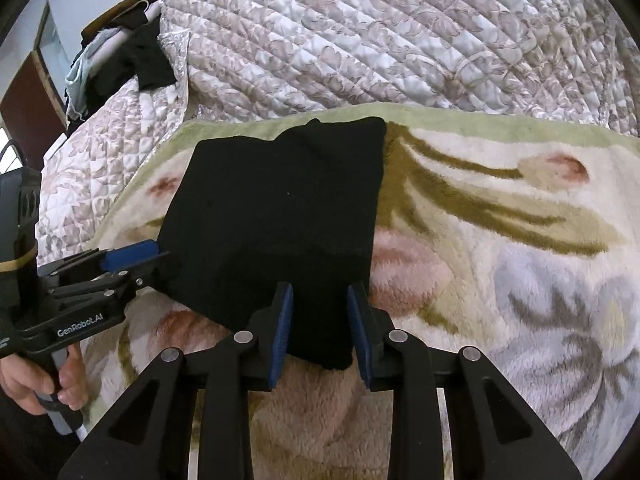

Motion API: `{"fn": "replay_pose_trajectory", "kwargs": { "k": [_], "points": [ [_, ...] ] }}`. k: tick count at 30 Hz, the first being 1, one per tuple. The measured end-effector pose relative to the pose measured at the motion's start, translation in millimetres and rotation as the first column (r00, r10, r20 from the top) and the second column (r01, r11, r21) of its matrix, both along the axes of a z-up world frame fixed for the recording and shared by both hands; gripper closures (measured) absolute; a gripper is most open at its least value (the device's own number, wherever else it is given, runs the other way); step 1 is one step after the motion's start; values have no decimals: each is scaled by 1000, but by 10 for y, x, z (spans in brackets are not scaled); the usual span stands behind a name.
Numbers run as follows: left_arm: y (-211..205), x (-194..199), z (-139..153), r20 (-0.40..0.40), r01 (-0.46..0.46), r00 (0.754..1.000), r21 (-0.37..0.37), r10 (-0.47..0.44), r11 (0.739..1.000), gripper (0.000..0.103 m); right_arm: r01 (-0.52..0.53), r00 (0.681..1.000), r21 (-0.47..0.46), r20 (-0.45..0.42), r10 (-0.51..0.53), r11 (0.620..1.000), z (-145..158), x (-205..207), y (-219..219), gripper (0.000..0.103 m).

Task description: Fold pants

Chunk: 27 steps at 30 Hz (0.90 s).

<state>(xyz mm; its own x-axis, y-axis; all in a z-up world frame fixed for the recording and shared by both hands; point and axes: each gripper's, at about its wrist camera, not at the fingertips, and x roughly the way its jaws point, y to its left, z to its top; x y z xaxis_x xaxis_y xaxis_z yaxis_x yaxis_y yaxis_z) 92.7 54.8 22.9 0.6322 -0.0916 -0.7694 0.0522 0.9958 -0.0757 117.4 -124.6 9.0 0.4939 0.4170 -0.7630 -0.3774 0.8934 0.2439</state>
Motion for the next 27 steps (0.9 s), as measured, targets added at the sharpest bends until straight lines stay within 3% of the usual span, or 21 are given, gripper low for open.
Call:
{"fn": "replay_pose_trajectory", "kwargs": {
  "k": [3, 7, 15, 16, 17, 18, 19, 27],
  "points": [
    [-33, 5, 0, 9, 4, 1000, 13, -4, 1000, 55, 25, 1000, -6, -4, -25, 1000, -33, 11, -25, 61],
    [-34, -52, 1, 30, 1, 1000, 11, -1, 1000, 53, 53, 998, 33, -17, -52, 998, -81, 19, -102, 53],
    [16, -196, -18, 48, -27, 998, -3, 27, 1000, 47, 54, 999, 22, 0, -54, 998, -78, -80, -98, 53],
    [27, -215, -39, 43, -46, 998, 5, 46, 999, 40, 54, 999, 20, 1, -54, 998, -85, -104, -100, 53],
    [45, -214, -90, 13, -81, 997, 26, 81, 996, 26, 55, 998, 16, 5, -55, 998, -85, -118, -95, 53],
    [84, -187, -195, -55, -114, 992, 31, 116, 993, 26, 55, 998, 17, 8, -55, 998, -86, -133, -109, 53],
    [128, -197, -243, -56, -125, 990, 2, 125, 992, 26, 55, 998, 21, 4, -55, 998, -92, -137, -120, 53],
    [159, -358, -186, 1, -143, 990, -56, 143, 988, 25, 38, 999, -9, -2, -38, 999, -132, -359, -116, 47]
  ]
}}
